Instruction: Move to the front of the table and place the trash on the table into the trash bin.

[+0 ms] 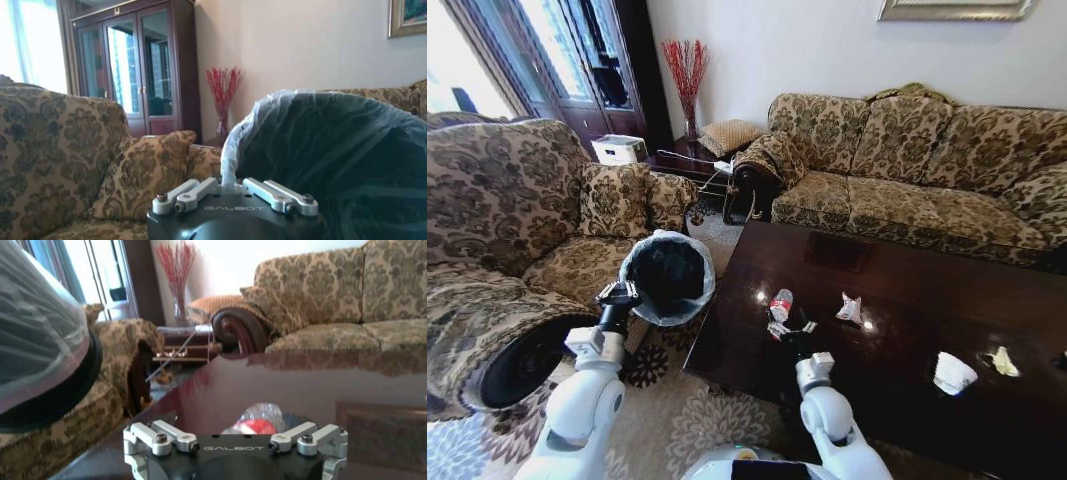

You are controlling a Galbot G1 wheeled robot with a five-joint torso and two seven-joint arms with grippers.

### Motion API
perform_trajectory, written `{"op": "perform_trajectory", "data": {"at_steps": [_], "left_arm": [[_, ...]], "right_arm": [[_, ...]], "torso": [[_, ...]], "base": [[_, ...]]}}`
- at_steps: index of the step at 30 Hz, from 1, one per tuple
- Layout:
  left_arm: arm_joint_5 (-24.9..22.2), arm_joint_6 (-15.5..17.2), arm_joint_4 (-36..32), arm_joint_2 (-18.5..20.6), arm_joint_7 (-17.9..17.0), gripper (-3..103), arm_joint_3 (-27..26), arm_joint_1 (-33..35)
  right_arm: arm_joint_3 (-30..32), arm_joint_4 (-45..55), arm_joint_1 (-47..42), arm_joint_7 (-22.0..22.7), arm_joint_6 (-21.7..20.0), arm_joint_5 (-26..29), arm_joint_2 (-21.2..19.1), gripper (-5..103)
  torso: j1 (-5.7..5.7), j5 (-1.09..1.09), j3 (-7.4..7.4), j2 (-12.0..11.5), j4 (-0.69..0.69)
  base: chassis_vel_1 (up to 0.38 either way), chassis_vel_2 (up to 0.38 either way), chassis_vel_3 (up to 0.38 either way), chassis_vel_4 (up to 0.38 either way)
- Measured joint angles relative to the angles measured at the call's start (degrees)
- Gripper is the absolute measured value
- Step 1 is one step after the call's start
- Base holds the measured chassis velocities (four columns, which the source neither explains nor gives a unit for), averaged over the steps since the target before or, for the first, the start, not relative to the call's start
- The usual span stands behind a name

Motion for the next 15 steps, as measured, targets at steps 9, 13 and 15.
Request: {"op": "perform_trajectory", "data": {"at_steps": [9, 13, 15], "left_arm": [[0.31, 0.17, 0.5, -0.13, 1.47, 2, 0.27, -0.27], [0.35, -0.11, 0.51, -0.22, 1.6, 2, 0.27, -0.07], [0.34, -0.16, 0.51, -0.21, 1.63, 2, 0.26, -0.01]], "right_arm": [[-0.45, -0.81, 0.5, 1.47, -1.05, 0.22, -0.43, 100], [-0.8, -1.81, 1.07, 2.07, -1.18, 0.95, -0.11, 100], [-0.81, -2.09, 1.25, 2.18, -1.19, 1.02, -0.03, 100]], "torso": [[0.16, 0.03, 0.23, 0.38, -0.01], [0.58, 0.05, 0.76, 1.33, 0.0], [0.7, 0.05, 0.93, 1.63, -0.01]], "base": [[0.0, 0.0, 0.0, 0.0], [0.0, 0.0, 0.0, 0.0], [0.0, 0.0, 0.0, 0.0]]}}
